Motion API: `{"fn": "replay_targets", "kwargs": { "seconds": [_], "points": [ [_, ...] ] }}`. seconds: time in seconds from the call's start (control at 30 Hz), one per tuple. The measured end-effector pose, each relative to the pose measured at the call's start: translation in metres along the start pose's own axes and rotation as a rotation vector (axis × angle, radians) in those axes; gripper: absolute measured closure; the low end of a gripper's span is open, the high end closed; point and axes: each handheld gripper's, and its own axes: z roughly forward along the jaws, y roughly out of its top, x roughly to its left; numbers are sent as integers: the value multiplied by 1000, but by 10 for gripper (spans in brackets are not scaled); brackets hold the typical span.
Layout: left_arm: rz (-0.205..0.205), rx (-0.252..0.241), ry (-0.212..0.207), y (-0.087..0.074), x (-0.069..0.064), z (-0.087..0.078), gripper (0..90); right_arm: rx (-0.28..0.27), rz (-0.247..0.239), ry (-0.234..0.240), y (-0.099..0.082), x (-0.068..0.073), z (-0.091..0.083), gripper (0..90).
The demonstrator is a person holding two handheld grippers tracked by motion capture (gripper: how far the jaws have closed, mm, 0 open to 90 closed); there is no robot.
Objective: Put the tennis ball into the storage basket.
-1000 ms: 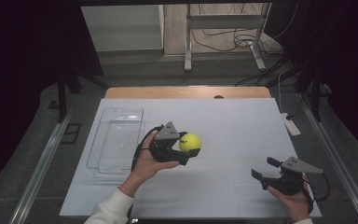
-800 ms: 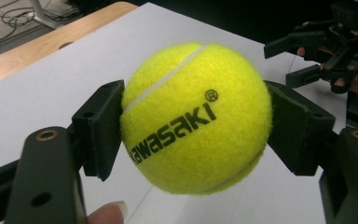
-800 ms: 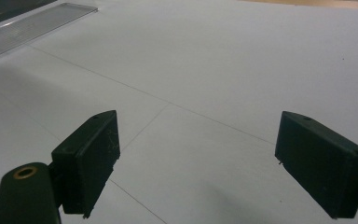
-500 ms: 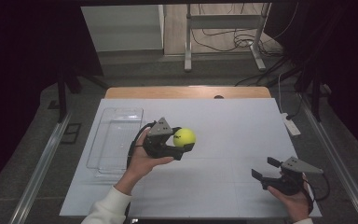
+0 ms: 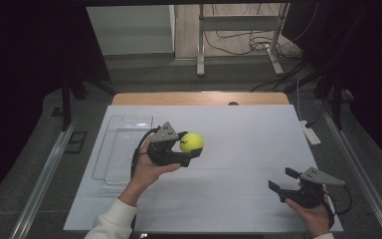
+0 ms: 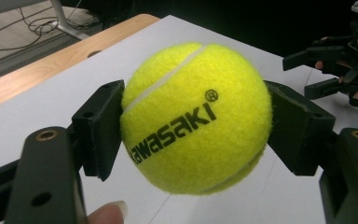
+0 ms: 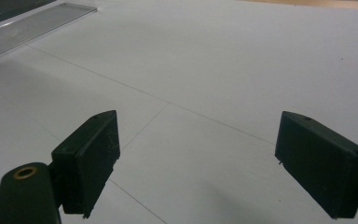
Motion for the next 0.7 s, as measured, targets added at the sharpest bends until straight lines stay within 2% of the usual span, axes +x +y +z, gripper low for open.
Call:
{"fn": "replay_targets", "kwargs": {
  "seconds": [0.7],
  "points": [
    [-23,-21,60,-1,17,-13,271,-1,-1,0,1,1,-1,140]
  ]
}}
